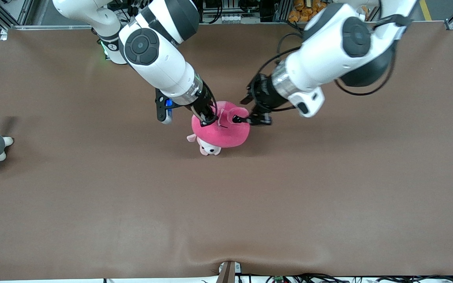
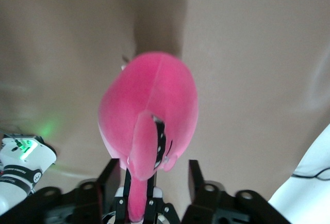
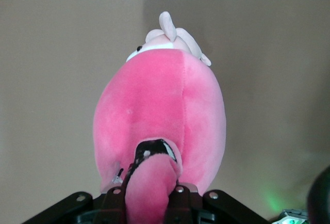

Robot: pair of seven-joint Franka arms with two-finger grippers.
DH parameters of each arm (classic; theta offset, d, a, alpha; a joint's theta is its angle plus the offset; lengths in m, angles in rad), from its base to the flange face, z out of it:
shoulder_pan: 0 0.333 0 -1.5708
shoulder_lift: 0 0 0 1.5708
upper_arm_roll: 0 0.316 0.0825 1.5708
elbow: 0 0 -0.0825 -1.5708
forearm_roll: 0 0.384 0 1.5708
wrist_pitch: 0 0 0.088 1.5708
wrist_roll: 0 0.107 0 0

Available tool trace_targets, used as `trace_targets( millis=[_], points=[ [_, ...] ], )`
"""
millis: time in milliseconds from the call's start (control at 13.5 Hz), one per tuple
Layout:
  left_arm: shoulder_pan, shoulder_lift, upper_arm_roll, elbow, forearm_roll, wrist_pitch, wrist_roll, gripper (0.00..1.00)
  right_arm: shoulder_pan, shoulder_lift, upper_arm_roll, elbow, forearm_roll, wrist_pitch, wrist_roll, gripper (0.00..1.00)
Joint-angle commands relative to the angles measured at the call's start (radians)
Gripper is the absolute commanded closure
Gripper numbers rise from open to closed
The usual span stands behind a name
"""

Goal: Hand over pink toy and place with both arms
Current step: 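Carry the plush away with the right gripper while the left gripper withdraws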

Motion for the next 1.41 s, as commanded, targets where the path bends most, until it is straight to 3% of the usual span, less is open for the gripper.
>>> trace_targets(
  millis=[0, 371, 594, 817, 965, 1188, 1337],
  points=[
    [0.123, -0.023, -0.004, 0.063, 0.001, -0.175, 0.14, 0.0, -0.013, -0.005, -0.022, 0.04, -0.015, -0.016, 0.016, 0.74],
    [0.313, -0.087, -0.004, 0.067, 0.053, -0.281, 0.525, 0.0, -0.033, -0.01, -0.184, 0.084, -0.013, -0.069, -0.022, 0.73],
    [0.372, -0.15, 0.001, 0.064, 0.101, -0.309, 0.789, 0.0, -0.144, -0.016, -0.194, 0.077, -0.012, -0.102, -0.25, 0.73],
    [0.441, -0.159, 0.001, 0.062, 0.151, -0.367, 1.013, 0.0, -0.287, -0.016, -0.194, 0.073, -0.012, -0.274, -0.588, 0.71],
    [0.447, -0.159, 0.001, 0.064, 0.246, -0.413, 1.134, 0.0, -0.39, -0.01, -0.194, 0.049, -0.01, -0.355, -0.773, 0.71],
    [0.444, -0.159, 0.0, 0.064, 0.408, -0.453, 1.409, 0.0, -0.542, -0.008, -0.194, -0.077, -0.012, -0.363, -1.149, 0.72],
    [0.448, -0.161, 0.003, 0.064, 0.417, -0.462, 1.548, 0.0, -0.629, 0.002, -0.194, -0.127, -0.01, -0.321, -1.224, 0.71]
  ],
)
